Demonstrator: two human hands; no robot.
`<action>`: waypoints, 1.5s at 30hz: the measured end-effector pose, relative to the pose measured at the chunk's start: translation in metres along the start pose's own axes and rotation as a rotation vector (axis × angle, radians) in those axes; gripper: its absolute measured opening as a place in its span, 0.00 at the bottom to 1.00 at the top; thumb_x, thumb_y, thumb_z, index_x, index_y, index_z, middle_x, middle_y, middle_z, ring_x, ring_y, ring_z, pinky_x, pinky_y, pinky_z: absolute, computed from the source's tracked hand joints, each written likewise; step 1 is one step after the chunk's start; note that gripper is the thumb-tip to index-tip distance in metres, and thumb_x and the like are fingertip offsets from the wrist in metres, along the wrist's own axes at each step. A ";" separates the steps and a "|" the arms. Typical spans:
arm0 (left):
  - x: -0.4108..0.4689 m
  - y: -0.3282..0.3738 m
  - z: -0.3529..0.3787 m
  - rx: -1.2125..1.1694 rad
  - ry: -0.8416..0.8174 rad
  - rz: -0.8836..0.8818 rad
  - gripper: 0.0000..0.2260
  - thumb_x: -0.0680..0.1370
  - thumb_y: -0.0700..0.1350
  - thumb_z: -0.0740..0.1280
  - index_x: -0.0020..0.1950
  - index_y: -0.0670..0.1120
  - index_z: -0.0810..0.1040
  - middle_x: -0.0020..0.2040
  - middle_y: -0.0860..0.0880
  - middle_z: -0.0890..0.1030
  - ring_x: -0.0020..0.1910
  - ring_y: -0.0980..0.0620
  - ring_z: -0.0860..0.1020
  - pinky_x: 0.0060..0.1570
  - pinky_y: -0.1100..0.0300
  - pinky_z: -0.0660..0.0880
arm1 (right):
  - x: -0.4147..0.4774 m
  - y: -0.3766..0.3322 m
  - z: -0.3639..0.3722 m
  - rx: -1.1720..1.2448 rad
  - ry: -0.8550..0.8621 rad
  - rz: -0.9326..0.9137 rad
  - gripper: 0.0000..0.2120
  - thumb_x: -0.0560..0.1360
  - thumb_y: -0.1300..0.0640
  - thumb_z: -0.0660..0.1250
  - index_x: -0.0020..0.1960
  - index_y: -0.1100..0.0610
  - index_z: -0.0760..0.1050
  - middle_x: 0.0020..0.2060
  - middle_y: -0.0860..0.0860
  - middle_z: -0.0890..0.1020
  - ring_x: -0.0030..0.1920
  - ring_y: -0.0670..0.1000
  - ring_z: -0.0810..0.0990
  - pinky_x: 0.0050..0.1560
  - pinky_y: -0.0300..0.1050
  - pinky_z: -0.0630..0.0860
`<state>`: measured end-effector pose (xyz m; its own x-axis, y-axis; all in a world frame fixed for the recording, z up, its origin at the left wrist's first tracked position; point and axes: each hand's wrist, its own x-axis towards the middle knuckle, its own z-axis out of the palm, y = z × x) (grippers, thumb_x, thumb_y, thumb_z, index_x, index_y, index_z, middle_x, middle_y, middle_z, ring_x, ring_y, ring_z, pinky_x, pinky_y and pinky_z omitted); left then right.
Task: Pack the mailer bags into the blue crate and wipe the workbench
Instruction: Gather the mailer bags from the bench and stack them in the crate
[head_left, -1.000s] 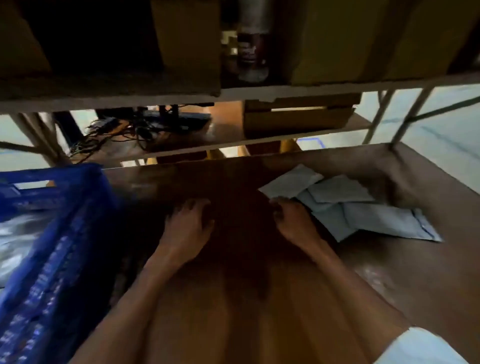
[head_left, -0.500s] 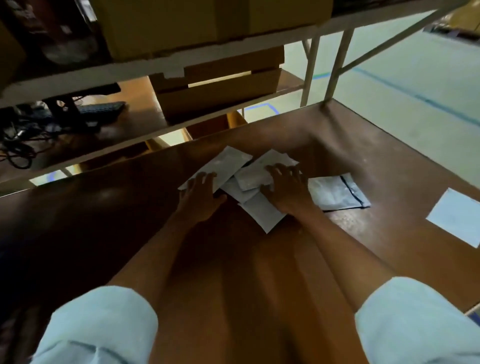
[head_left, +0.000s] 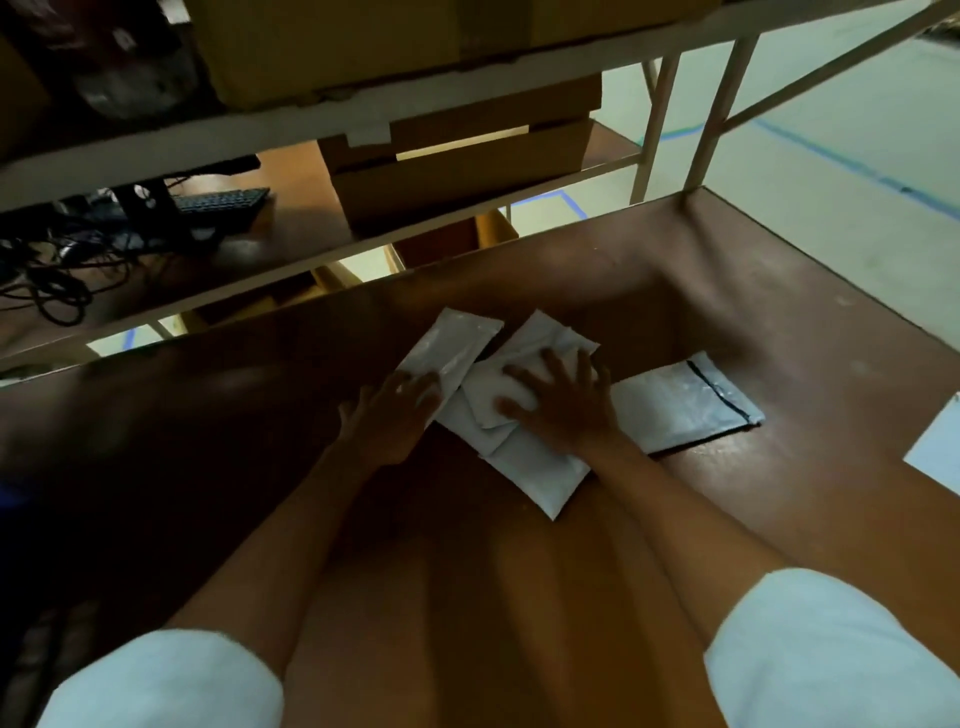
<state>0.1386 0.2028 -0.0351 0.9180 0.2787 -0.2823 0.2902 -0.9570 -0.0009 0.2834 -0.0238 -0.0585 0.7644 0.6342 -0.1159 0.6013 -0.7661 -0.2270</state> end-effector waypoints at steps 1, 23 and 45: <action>-0.014 0.000 0.001 -0.015 -0.013 -0.029 0.27 0.82 0.52 0.57 0.77 0.64 0.48 0.80 0.46 0.52 0.76 0.31 0.58 0.67 0.28 0.63 | -0.009 -0.008 0.002 -0.002 -0.018 -0.022 0.36 0.68 0.18 0.37 0.74 0.26 0.44 0.82 0.47 0.46 0.79 0.66 0.41 0.74 0.69 0.40; -0.119 0.000 0.043 -0.362 0.122 -0.252 0.28 0.80 0.69 0.44 0.80 0.67 0.51 0.83 0.52 0.52 0.81 0.38 0.51 0.73 0.28 0.53 | -0.125 -0.057 0.022 0.034 0.000 -0.128 0.35 0.78 0.30 0.48 0.81 0.42 0.46 0.81 0.51 0.55 0.80 0.63 0.45 0.78 0.64 0.41; -0.201 -0.045 0.059 -0.342 0.072 -0.381 0.27 0.83 0.66 0.47 0.81 0.67 0.41 0.83 0.45 0.46 0.79 0.32 0.48 0.74 0.30 0.50 | -0.134 -0.071 0.009 0.017 -0.057 0.162 0.36 0.74 0.29 0.59 0.78 0.38 0.54 0.78 0.58 0.58 0.71 0.73 0.60 0.70 0.73 0.57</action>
<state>-0.0754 0.1852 -0.0350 0.7426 0.6188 -0.2560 0.6684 -0.7084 0.2266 0.1358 -0.0536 -0.0349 0.8364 0.5077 -0.2066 0.4668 -0.8573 -0.2169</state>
